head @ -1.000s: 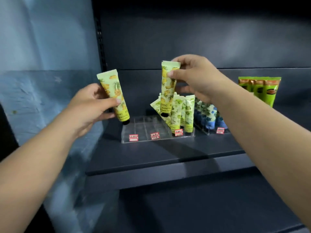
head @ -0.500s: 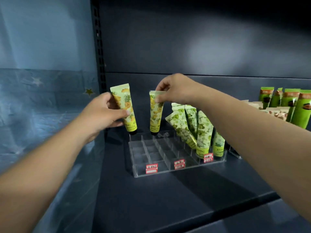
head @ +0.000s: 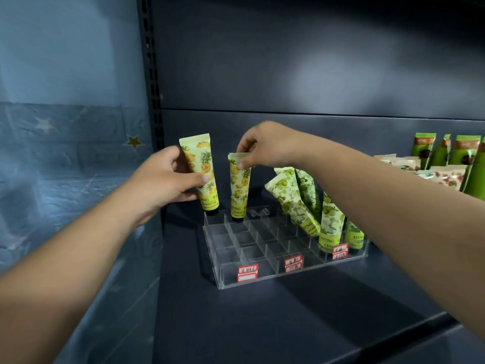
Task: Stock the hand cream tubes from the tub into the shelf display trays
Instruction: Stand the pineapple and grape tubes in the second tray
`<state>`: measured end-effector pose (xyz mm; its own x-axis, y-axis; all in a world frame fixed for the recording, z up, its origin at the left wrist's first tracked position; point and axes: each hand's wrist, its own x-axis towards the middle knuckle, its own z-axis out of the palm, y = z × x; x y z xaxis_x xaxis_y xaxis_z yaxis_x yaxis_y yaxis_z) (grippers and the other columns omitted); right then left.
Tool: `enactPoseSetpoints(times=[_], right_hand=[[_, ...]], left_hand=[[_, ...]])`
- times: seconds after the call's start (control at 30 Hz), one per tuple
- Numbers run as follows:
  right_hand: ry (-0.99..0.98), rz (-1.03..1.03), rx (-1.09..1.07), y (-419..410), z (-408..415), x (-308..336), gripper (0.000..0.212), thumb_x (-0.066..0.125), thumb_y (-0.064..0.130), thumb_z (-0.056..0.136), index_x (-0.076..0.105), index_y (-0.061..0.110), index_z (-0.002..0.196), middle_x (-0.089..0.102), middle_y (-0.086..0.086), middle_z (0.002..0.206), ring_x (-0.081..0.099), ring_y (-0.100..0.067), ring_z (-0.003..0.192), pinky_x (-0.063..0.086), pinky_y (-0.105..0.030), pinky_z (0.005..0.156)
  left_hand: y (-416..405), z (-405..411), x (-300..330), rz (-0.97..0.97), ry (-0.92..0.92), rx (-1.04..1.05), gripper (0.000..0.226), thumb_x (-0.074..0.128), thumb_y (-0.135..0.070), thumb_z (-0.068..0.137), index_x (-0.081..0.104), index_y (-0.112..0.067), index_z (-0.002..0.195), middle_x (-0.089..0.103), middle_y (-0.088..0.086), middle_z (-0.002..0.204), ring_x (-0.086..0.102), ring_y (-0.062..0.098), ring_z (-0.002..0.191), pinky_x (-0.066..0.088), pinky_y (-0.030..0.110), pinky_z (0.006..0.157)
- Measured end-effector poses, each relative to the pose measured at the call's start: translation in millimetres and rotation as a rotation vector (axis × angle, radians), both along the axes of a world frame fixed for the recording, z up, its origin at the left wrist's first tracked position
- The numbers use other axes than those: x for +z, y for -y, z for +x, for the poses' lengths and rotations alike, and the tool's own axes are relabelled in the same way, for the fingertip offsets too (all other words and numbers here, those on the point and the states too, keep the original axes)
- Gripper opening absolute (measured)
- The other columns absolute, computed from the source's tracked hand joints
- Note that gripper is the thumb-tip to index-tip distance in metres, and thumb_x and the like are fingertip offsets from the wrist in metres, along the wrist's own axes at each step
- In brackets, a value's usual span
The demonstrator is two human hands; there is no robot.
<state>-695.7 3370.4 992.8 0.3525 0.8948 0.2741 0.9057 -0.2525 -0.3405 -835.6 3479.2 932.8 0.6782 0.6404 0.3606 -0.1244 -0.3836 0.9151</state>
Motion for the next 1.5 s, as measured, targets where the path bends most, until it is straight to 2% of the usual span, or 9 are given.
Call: enactPoseSetpoints(times=[0.13, 0.27, 0.57, 0.77, 0.93, 1.03, 1.13, 1.2, 1.5], right_hand=[[-0.002, -0.01, -0.011, 5, 5, 9, 0.006, 0.069, 0.02, 0.081, 0.064, 0.017, 0.085, 0.063, 0.004, 0.078, 0.053, -0.001, 0.063, 0.043, -0.014, 0.059], [-0.099, -0.006, -0.038, 14, 18, 17, 0.008, 0.07, 0.017, 0.08, 0.063, 0.019, 0.079, 0.063, 0.002, 0.077, 0.058, -0.006, 0.065, 0.054, -0.022, 0.072], [0.064, -0.07, -0.1, 26, 29, 15, 0.013, 0.069, 0.017, 0.082, 0.066, 0.014, 0.094, 0.064, -0.001, 0.08, 0.054, -0.008, 0.062, 0.044, -0.017, 0.058], [0.133, -0.127, -0.117, 21, 40, 13, 0.009, 0.068, 0.018, 0.082, 0.063, 0.017, 0.09, 0.064, -0.001, 0.081, 0.052, -0.004, 0.061, 0.04, -0.018, 0.053], [0.106, -0.187, -0.124, 15, 50, 12, 0.013, 0.067, 0.017, 0.083, 0.062, 0.014, 0.095, 0.06, 0.003, 0.076, 0.055, -0.002, 0.06, 0.042, -0.017, 0.055], [0.126, -0.232, -0.111, 10, 55, 10, 0.017, 0.066, 0.017, 0.084, 0.061, 0.013, 0.099, 0.061, 0.004, 0.077, 0.057, -0.005, 0.065, 0.047, -0.023, 0.064], [0.158, -0.296, -0.099, 6, 58, 8, 0.021, 0.066, 0.02, 0.083, 0.058, 0.017, 0.102, 0.063, 0.0, 0.099, 0.059, -0.014, 0.084, 0.048, -0.03, 0.082], [0.152, -0.324, -0.083, 5, 58, 9, 0.02, 0.067, 0.021, 0.082, 0.056, 0.02, 0.098, 0.063, -0.001, 0.104, 0.058, -0.014, 0.089, 0.048, -0.032, 0.085], [0.075, -0.28, -0.054, 10, 61, 17, 0.01, 0.064, 0.019, 0.085, 0.059, 0.021, 0.093, 0.061, 0.002, 0.093, 0.055, -0.004, 0.074, 0.044, -0.02, 0.064]], left_hand=[[5, 7, 5, -0.034, 0.034, -0.009, 0.023, 0.064, -0.001, 0.08, 0.054, -0.02, 0.086, 0.066, 0.001, 0.095, 0.065, 0.015, 0.086, 0.057, 0.027, 0.069], [13, 16, 11, -0.005, 0.011, -0.032, 0.024, 0.063, 0.0, 0.082, 0.053, -0.02, 0.088, 0.065, 0.003, 0.097, 0.065, 0.015, 0.086, 0.057, 0.028, 0.07], [24, 43, 2, 0.019, -0.102, -0.069, 0.024, 0.065, -0.001, 0.08, 0.054, -0.017, 0.094, 0.065, 0.01, 0.106, 0.065, 0.021, 0.096, 0.055, 0.033, 0.078], [33, 66, -3, 0.19, -0.207, -0.042, 0.034, 0.069, -0.009, 0.078, 0.057, -0.017, 0.108, 0.066, 0.003, 0.104, 0.063, 0.02, 0.1, 0.052, 0.041, 0.089], [30, 69, -2, 0.291, -0.246, 0.025, 0.033, 0.07, -0.012, 0.077, 0.057, -0.018, 0.107, 0.065, 0.0, 0.102, 0.061, 0.018, 0.099, 0.049, 0.041, 0.093], [27, 68, -2, 0.309, -0.272, 0.052, 0.031, 0.071, -0.012, 0.077, 0.057, -0.019, 0.104, 0.065, 0.0, 0.102, 0.061, 0.018, 0.098, 0.049, 0.041, 0.092], [23, 68, -3, 0.3, -0.304, 0.058, 0.031, 0.071, -0.011, 0.076, 0.055, -0.019, 0.102, 0.065, 0.002, 0.102, 0.061, 0.02, 0.098, 0.049, 0.042, 0.092], [21, 68, -5, 0.276, -0.313, 0.044, 0.034, 0.072, -0.01, 0.075, 0.055, -0.018, 0.104, 0.065, 0.003, 0.103, 0.061, 0.021, 0.099, 0.049, 0.043, 0.092], [18, 70, -12, 0.243, -0.343, -0.011, 0.04, 0.071, -0.012, 0.076, 0.052, -0.022, 0.111, 0.064, 0.001, 0.104, 0.061, 0.018, 0.1, 0.051, 0.044, 0.091]])
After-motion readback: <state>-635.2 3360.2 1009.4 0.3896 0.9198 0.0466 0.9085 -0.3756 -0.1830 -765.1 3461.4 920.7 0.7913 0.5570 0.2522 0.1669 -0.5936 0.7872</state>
